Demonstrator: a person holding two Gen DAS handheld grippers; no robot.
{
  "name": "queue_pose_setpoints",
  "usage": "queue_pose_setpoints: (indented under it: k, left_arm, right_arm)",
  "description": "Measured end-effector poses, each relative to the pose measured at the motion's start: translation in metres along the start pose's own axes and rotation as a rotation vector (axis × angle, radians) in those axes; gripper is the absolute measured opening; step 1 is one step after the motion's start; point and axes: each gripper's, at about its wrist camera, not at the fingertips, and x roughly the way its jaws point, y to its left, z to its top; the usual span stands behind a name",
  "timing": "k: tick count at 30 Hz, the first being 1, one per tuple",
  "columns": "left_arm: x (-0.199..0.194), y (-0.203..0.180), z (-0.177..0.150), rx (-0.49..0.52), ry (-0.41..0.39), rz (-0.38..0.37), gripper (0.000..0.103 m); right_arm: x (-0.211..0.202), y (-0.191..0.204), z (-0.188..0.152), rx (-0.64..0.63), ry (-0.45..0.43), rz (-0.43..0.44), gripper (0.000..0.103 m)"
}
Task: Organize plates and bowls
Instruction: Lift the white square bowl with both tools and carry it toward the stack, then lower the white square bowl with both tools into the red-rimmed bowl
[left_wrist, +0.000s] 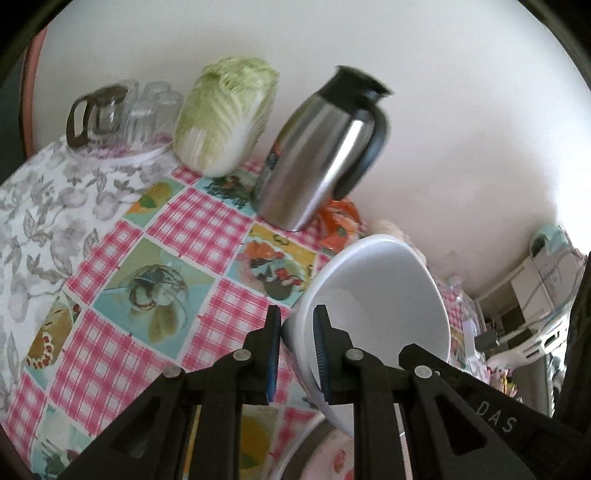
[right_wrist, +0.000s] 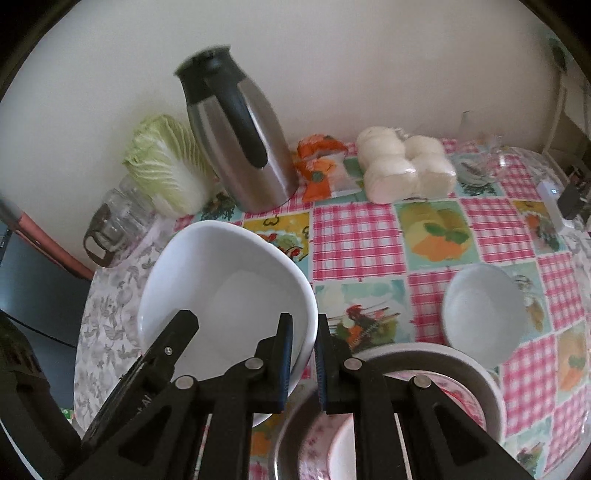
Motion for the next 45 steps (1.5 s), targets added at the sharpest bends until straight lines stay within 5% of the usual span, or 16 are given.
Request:
queue_pose_setpoints:
  k: [18, 45]
  left_arm:
    - [-0.062, -0.05, -0.052, 0.154, -0.087, -0.011, 0.018]
    - [-0.042, -0.093, -0.084, 0.248, 0.029, -0.034, 0.018]
  right_arm:
    - [-0.062, -0.058, -0.06, 0.074, -0.122, 0.111, 0.013]
    - [-0.074, -0.124, -0.086, 0.171, -0.171, 0.124, 0.014]
